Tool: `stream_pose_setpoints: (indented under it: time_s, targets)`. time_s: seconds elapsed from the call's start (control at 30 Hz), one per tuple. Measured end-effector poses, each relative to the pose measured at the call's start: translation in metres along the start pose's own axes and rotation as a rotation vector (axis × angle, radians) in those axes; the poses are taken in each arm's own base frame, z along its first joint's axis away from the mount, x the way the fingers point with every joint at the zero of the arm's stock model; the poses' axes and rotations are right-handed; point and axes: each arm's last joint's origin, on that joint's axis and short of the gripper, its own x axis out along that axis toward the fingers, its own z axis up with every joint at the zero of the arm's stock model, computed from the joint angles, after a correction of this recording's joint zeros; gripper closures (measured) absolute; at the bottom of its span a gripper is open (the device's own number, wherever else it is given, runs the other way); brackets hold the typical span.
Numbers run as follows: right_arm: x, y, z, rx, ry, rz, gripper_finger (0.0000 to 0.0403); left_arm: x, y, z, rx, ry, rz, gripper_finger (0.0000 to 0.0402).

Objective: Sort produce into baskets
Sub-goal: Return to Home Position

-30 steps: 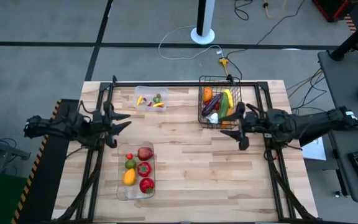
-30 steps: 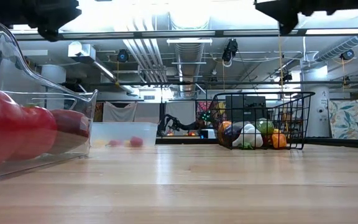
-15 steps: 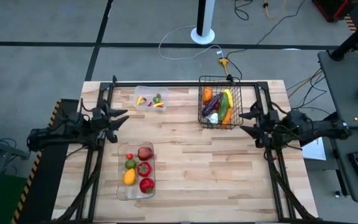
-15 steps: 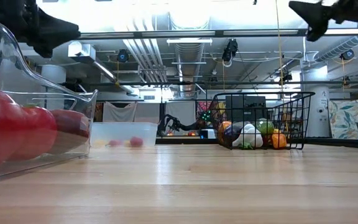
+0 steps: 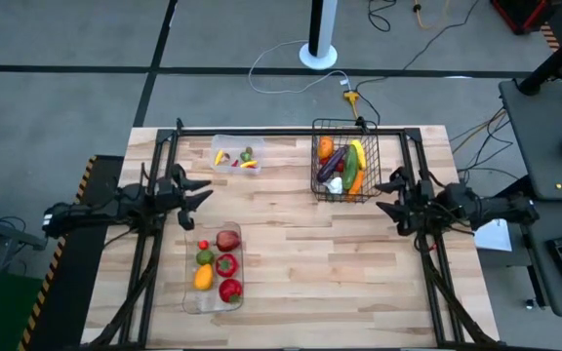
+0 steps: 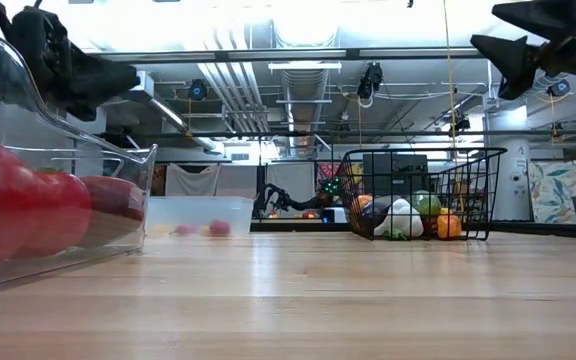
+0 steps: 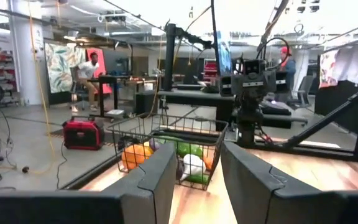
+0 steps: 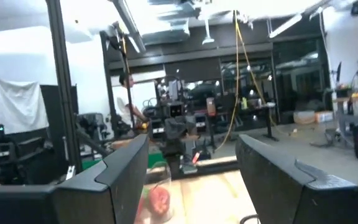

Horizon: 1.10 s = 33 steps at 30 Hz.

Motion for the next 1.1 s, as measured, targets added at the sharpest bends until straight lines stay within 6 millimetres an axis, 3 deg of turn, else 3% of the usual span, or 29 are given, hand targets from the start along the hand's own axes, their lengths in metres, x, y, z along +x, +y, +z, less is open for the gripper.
stream_pose_setpoints:
  time_s: [0.27, 0.63, 0.8, 0.93, 1.1]
  targets:
    - [0.0, 0.0, -0.002, -0.147, 0.019, 0.011, 0.017, 0.0, -0.001, -0.008, 0.069, 0.077, -0.022, 0.0289]
    - [-0.004, -0.005, -0.026, -0.364, 0.277, -0.056, 0.017, 0.001, -0.001, -0.014, 0.204, 0.143, -0.054, 0.0289]
    - [-0.004, -0.006, -0.027, -0.416, 0.291, -0.079, 0.017, 0.002, -0.002, -0.016, 0.222, 0.159, -0.057, 0.0289]
    - [-0.004, -0.006, -0.025, -0.436, 0.282, -0.078, 0.017, 0.002, -0.001, -0.016, 0.21, 0.162, -0.051, 0.0289]
    - [-0.004, -0.006, -0.026, -0.315, 0.287, -0.094, 0.017, 0.002, -0.002, -0.015, 0.193, 0.172, -0.049, 0.0289]
